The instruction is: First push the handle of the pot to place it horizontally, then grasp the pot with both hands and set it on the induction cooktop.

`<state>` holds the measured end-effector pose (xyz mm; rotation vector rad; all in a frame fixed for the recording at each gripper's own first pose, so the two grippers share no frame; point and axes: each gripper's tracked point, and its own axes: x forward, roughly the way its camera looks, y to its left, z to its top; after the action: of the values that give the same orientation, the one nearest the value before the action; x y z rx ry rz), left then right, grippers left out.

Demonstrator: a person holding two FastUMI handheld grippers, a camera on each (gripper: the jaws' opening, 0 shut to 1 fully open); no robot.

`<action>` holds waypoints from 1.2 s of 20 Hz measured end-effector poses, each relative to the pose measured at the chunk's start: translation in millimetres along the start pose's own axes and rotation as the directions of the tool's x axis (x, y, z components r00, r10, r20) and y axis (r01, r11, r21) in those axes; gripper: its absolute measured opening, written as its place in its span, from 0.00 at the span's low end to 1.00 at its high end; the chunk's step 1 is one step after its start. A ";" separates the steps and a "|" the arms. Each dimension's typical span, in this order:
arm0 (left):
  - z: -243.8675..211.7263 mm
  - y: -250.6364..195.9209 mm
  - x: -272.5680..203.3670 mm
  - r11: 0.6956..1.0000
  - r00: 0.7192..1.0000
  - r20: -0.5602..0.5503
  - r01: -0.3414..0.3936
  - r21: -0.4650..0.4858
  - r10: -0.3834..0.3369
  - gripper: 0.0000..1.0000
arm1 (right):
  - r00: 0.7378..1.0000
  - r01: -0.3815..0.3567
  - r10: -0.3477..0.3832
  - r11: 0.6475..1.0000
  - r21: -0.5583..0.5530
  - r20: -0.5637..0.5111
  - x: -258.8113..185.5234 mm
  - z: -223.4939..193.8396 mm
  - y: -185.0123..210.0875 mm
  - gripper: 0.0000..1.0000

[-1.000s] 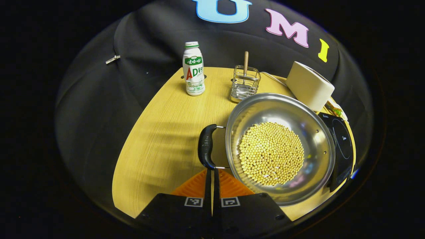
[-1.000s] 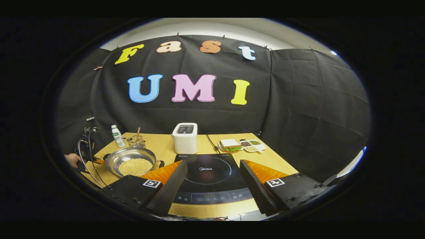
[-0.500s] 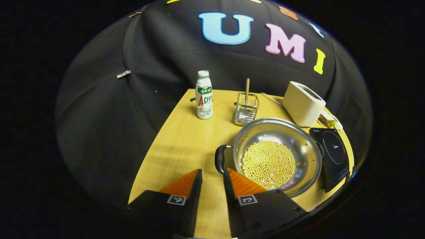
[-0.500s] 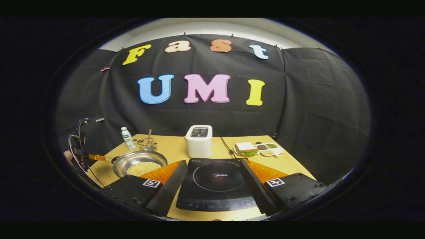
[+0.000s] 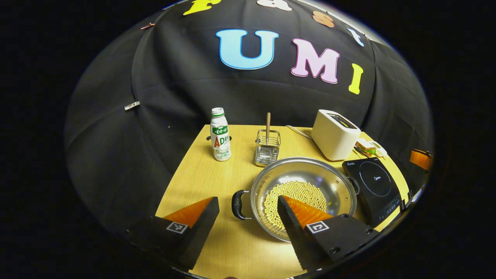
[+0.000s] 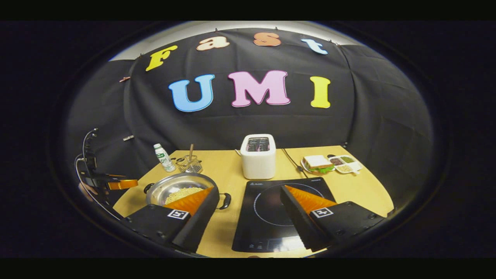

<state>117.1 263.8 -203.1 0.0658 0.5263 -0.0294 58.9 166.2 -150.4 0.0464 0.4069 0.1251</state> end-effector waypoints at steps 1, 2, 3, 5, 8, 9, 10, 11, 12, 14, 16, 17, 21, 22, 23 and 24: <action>0.3 -1.6 3.1 1.000 1.000 -0.001 0.004 0.002 -0.004 0.95 | 1.000 -0.014 0.014 1.000 -0.004 -0.013 8.4 -3.3 6.7 0.98; 0.8 -3.4 5.9 1.000 1.000 -0.003 0.011 0.005 -0.011 0.95 | 0.999 -0.027 0.027 1.000 -0.008 -0.022 15.4 -6.6 12.3 0.98; 0.8 -5.2 9.1 1.000 1.000 -0.005 0.018 0.005 -0.018 0.95 | 0.999 -0.043 0.043 0.999 -0.008 -0.032 22.7 -11.3 17.5 0.99; 1.2 -8.1 16.7 0.999 0.999 -0.006 0.033 -0.003 -0.033 0.95 | 0.995 -0.083 0.083 0.997 0.004 -0.047 36.4 -19.7 31.3 0.99; -0.7 -10.8 28.6 0.999 0.999 -0.010 0.048 -0.022 -0.048 0.95 | 0.991 -0.098 0.098 0.995 0.012 -0.088 58.4 -36.6 42.0 0.99; -0.7 -12.8 31.4 0.998 0.998 -0.010 0.056 -0.027 -0.056 0.95 | 0.989 -0.103 0.104 0.995 0.016 -0.102 66.1 -42.7 45.6 0.94; -2.0 -13.0 34.6 0.998 0.998 -0.011 0.059 -0.034 -0.060 0.95 | 0.987 -0.108 0.109 0.994 0.019 -0.115 71.9 -48.9 48.3 0.99; -2.8 -13.8 36.9 0.997 0.998 -0.011 0.062 -0.043 -0.062 0.95 | 0.984 -0.115 0.117 0.993 0.026 -0.133 77.7 -55.6 51.7 0.99; -4.2 -14.1 38.9 0.996 0.998 -0.008 0.064 -0.056 -0.064 0.95 | 0.980 -0.131 0.134 0.991 0.029 -0.149 81.6 -64.0 56.9 0.99; -8.2 -16.2 43.2 0.993 0.998 0.000 0.068 -0.092 -0.069 0.95 | 0.973 -0.145 0.147 0.989 0.028 -0.178 92.5 -77.3 61.2 0.94; -14.7 -17.7 48.2 0.989 0.997 -0.007 0.073 -0.126 -0.074 0.95 | 0.968 -0.145 0.147 0.989 0.025 -0.204 101.9 -91.1 62.0 0.99; -16.9 -16.9 51.9 0.988 0.997 -0.009 0.071 -0.136 -0.073 0.96 | 0.965 -0.147 0.150 0.989 0.026 -0.216 107.2 -97.3 63.7 0.99; -24.2 -15.6 69.9 0.990 0.997 0.001 0.077 -0.122 -0.077 0.95 | 0.951 -0.154 0.160 0.987 0.043 -0.266 121.6 -120.7 67.1 0.94; -26.2 -15.0 75.1 0.991 0.997 0.003 0.071 -0.111 -0.071 0.96 | 0.947 -0.157 0.166 0.986 0.053 -0.276 124.4 -126.1 69.2 0.94; -24.9 -13.4 80.4 0.994 0.998 0.016 0.062 -0.091 -0.060 0.96 | 0.943 -0.160 0.170 0.985 0.061 -0.287 127.3 -131.3 71.1 0.99; -24.8 -13.3 84.9 0.996 0.998 0.026 0.056 -0.068 -0.054 0.97 | 0.939 -0.157 0.169 0.986 0.064 -0.301 129.0 -136.8 72.5 0.99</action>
<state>177.4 251.3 -268.0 -0.0158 0.5049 -0.0660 113.9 257.6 -321.4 0.1001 0.7158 0.2903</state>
